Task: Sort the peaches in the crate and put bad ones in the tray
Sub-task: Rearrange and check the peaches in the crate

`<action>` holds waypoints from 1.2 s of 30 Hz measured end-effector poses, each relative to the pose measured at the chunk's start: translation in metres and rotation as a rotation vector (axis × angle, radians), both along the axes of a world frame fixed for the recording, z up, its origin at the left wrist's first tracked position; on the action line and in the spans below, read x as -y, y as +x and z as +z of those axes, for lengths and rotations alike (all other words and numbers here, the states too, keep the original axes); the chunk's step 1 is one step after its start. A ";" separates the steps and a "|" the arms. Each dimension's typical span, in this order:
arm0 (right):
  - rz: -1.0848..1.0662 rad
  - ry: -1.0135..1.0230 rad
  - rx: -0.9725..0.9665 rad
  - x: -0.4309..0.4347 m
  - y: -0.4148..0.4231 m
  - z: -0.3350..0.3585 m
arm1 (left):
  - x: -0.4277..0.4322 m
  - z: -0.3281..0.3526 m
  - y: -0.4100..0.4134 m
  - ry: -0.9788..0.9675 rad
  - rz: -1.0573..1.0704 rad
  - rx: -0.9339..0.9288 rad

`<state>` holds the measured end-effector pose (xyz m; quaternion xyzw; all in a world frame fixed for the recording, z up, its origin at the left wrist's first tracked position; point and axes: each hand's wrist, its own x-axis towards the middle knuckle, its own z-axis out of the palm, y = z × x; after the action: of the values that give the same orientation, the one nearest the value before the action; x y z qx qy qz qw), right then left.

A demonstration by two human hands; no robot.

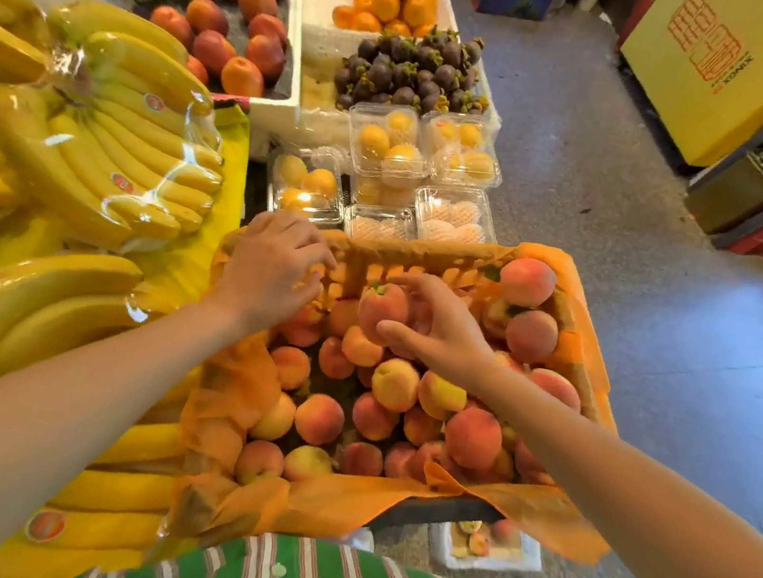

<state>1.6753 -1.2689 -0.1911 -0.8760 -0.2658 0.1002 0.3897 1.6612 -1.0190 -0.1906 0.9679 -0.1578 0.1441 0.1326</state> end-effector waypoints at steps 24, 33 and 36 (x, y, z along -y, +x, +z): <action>0.082 -0.169 -0.055 -0.087 -0.002 -0.056 | -0.035 -0.010 -0.021 -0.009 0.020 -0.096; -0.158 -0.077 0.050 0.049 -0.008 0.012 | 0.070 0.001 0.029 -0.082 -0.366 -0.268; -0.212 -0.263 0.099 0.071 -0.006 0.003 | 0.093 -0.009 0.039 0.040 -0.406 -0.343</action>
<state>1.6691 -1.3403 -0.1878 -0.9465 -0.1752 0.0493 0.2665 1.7002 -1.1117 -0.1993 0.9292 -0.3265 -0.0545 0.1646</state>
